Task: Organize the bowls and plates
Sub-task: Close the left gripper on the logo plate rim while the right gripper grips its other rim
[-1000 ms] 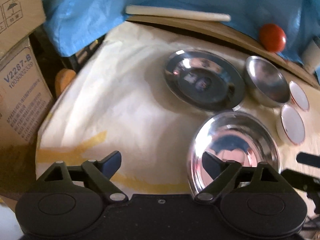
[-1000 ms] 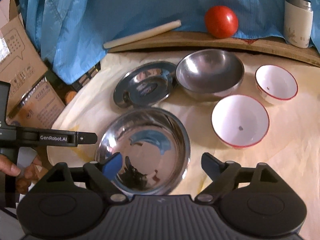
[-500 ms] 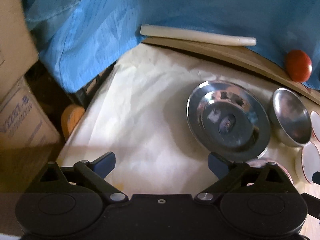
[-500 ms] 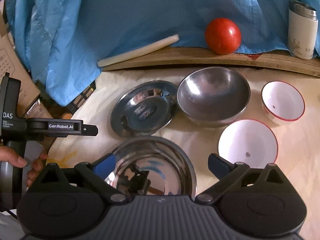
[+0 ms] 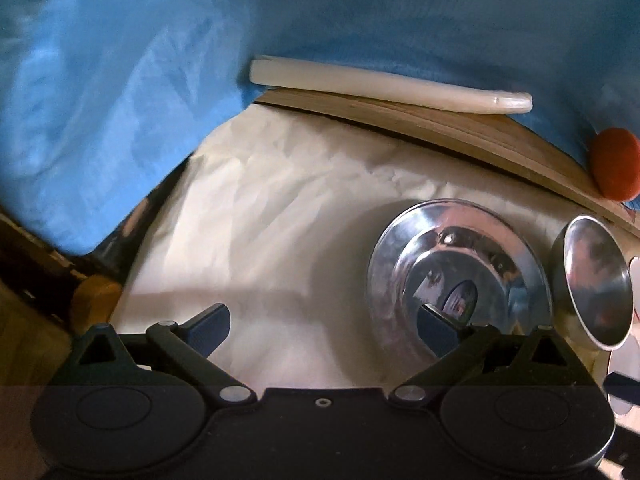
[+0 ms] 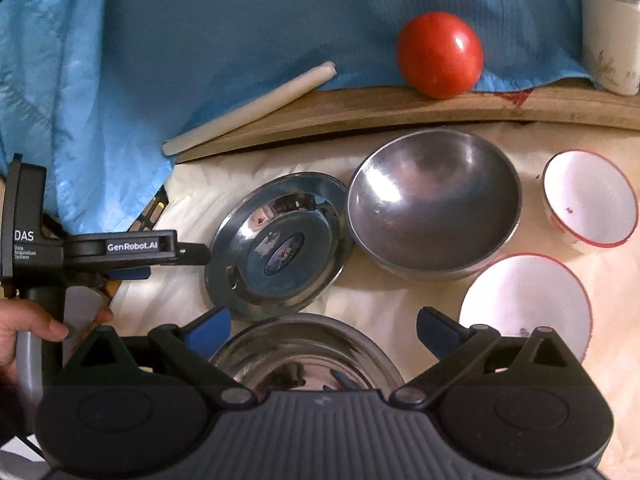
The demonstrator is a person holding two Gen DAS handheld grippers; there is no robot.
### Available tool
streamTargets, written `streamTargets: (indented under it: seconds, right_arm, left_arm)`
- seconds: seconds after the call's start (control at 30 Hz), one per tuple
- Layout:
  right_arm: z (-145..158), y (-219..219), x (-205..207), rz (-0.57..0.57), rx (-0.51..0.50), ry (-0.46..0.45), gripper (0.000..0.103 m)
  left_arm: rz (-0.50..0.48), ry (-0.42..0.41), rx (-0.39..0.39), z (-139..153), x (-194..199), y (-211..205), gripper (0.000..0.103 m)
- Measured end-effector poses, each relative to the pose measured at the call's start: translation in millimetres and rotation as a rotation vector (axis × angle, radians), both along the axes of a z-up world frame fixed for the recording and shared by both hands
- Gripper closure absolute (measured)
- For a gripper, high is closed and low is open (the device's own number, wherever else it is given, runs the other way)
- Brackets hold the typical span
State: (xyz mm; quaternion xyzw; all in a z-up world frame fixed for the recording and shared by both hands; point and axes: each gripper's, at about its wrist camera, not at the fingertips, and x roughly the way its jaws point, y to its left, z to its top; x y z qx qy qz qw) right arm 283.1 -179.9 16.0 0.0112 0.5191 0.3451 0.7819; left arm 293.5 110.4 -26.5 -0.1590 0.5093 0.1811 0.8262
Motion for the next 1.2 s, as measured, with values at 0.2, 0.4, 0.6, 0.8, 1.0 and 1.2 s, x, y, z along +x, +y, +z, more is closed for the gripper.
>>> streamTargets:
  seconds: [0.2, 0.4, 0.6, 0.8, 1.0, 1.2]
  right_arm:
    - [-9, 13, 10, -0.028, -0.005, 0.03, 0.002]
    - [-16, 21, 16, -0.056, -0.006, 0.055, 0.002]
    - [-23, 25, 22, -0.085, 0.001, 0.079, 0.003]
    - [-28, 29, 27, -0.103, 0.005, 0.098, 0.01]
    - [-30, 32, 29, -0.093, 0.002, 0.119, 0.021]
    - [-34, 36, 31, -0.078, 0.007, 0.136, 0.042]
  left_arm:
    - [-0.032, 0.002, -0.019, -10, 21, -3, 0.003]
    - [-0.072, 0.005, -0.027, -14, 35, -2, 0.003]
    - [-0.16, 0.007, -0.02, -18, 43, -9, 0.004]
    - [-0.196, -0.006, -0.073, -20, 40, -11, 0.019]
    - [-0.198, -0.017, -0.085, -20, 38, -10, 0.031]
    - [-0.187, -0.001, -0.07, -21, 35, -7, 0.056]
